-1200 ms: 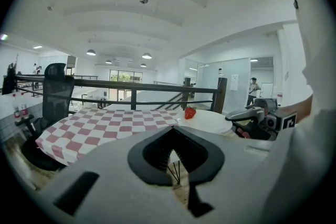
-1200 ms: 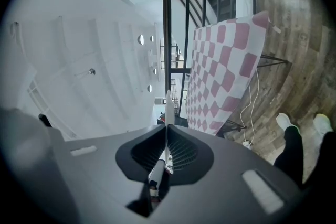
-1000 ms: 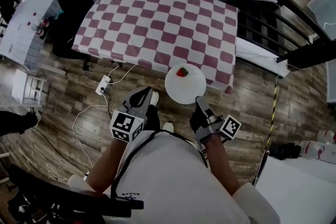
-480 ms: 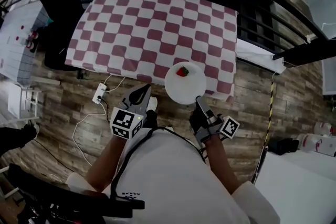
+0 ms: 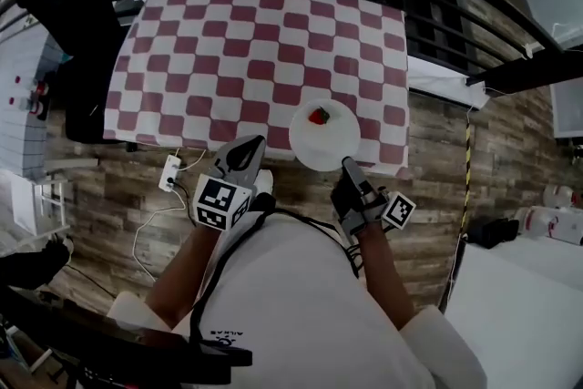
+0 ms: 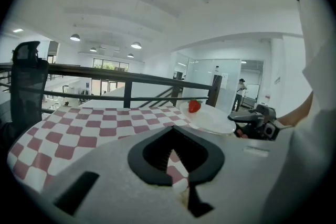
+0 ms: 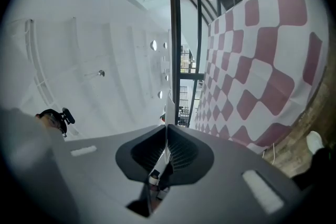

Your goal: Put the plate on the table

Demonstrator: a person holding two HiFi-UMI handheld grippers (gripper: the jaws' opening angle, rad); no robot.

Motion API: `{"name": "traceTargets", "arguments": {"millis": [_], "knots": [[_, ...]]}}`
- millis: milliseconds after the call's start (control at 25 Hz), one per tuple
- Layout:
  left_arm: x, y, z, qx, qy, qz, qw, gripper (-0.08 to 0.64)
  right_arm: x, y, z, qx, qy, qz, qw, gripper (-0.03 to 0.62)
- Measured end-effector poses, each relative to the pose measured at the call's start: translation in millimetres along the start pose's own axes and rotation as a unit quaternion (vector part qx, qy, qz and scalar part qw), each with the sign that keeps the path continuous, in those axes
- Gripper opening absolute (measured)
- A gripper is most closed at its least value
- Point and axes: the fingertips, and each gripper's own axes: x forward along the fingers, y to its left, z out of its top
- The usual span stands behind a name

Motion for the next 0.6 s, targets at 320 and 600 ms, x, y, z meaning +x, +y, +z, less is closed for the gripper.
{"name": "traceTargets", "arguments": {"millis": [320, 600], "knots": [[19.9, 39.8, 8.7, 0.009, 0.008, -0.027, 0.9996, 0.005, 36.1, -26.9, -2.1, -0.009, 0.003, -0.013, 1.0, 0.021], [25.8, 58.3, 5.3, 0.008, 0.015, -0.027, 0.9995, 0.005, 50.5, -39.6, -3.8, -0.01, 0.004, -0.018, 1.0, 0.021]]}}
